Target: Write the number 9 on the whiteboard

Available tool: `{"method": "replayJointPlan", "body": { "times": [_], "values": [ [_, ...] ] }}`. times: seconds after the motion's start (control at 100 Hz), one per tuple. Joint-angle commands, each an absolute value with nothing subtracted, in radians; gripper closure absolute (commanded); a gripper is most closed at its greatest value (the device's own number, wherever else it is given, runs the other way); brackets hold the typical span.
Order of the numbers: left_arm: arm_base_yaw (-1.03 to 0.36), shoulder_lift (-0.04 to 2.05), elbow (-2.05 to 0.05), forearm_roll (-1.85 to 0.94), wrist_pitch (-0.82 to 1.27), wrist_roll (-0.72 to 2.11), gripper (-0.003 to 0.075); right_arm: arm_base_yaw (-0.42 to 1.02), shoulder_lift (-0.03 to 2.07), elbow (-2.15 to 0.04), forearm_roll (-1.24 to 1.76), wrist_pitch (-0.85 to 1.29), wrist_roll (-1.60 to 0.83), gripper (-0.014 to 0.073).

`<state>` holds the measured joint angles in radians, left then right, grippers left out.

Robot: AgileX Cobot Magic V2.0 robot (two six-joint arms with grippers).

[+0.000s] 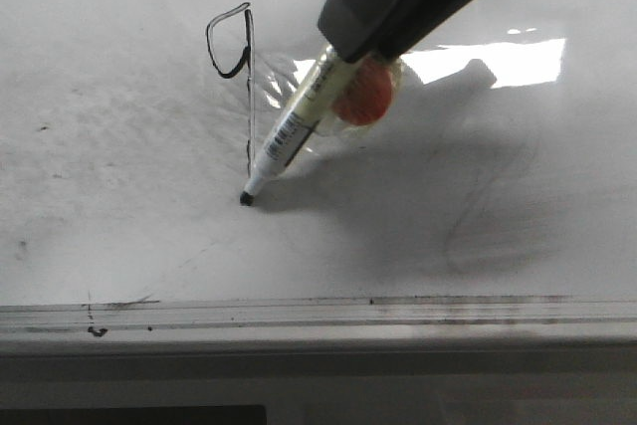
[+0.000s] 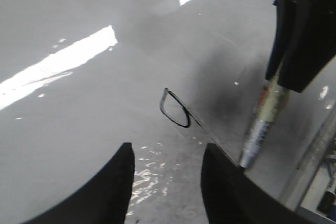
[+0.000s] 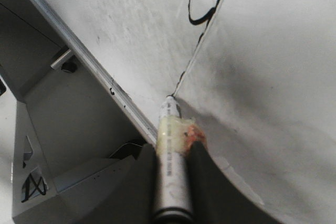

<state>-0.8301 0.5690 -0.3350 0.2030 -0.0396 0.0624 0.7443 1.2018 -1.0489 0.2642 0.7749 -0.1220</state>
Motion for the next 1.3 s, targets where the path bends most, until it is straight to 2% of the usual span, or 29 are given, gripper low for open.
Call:
{"method": "replayJointPlan", "body": {
  "times": [0.0, 0.22, 0.44, 0.7, 0.79, 0.93, 1.12, 1.19, 1.24, 1.29],
  "values": [
    [-0.886, 0.618, -0.368, 0.195, -0.104, 0.053, 0.0367, 0.77, 1.183, -1.101, 0.254, 0.73, -0.121, 0.0652],
    [-1.018, 0.83, -0.368, 0.208, -0.229, 0.053, 0.0363, 0.861, 1.183, -1.107, 0.257, 0.731, -0.092, 0.0652],
    [-1.013, 0.996, -0.37, 0.206, -0.41, 0.053, 0.0363, 0.907, 1.183, -1.107, 0.259, 0.744, -0.07, 0.0652],
    [-1.013, 1.017, -0.37, 0.199, -0.431, 0.053, 0.0374, 0.907, 1.183, -1.107, 0.251, 0.746, -0.07, 0.0652],
    [-1.013, 1.017, -0.37, 0.199, -0.427, 0.053, 0.0455, 0.907, 1.183, -1.107, 0.251, 0.746, -0.07, 0.0652],
    [-1.013, 1.017, -0.37, 0.199, -0.425, 0.053, 0.0739, 0.907, 1.183, -1.107, 0.268, 0.745, -0.07, 0.0657],
    [-1.013, 1.017, -0.37, 0.201, -0.427, 0.053, 0.0741, 0.907, 1.183, -1.107, 0.277, 0.743, -0.07, 0.0651],
    [-1.013, 1.017, -0.37, 0.199, -0.427, 0.053, 0.0741, 0.907, 1.183, -1.107, 0.277, 0.742, -0.07, 0.0593],
    [-1.013, 1.017, -0.37, 0.199, -0.427, 0.053, 0.0741, 0.907, 1.183, -1.107, 0.277, 0.741, -0.07, 0.0504],
    [-1.013, 1.017, -0.37, 0.185, -0.427, 0.053, 0.0741, 0.907, 1.183, -1.107, 0.277, 0.739, -0.07, 0.0375]
  ]
}}
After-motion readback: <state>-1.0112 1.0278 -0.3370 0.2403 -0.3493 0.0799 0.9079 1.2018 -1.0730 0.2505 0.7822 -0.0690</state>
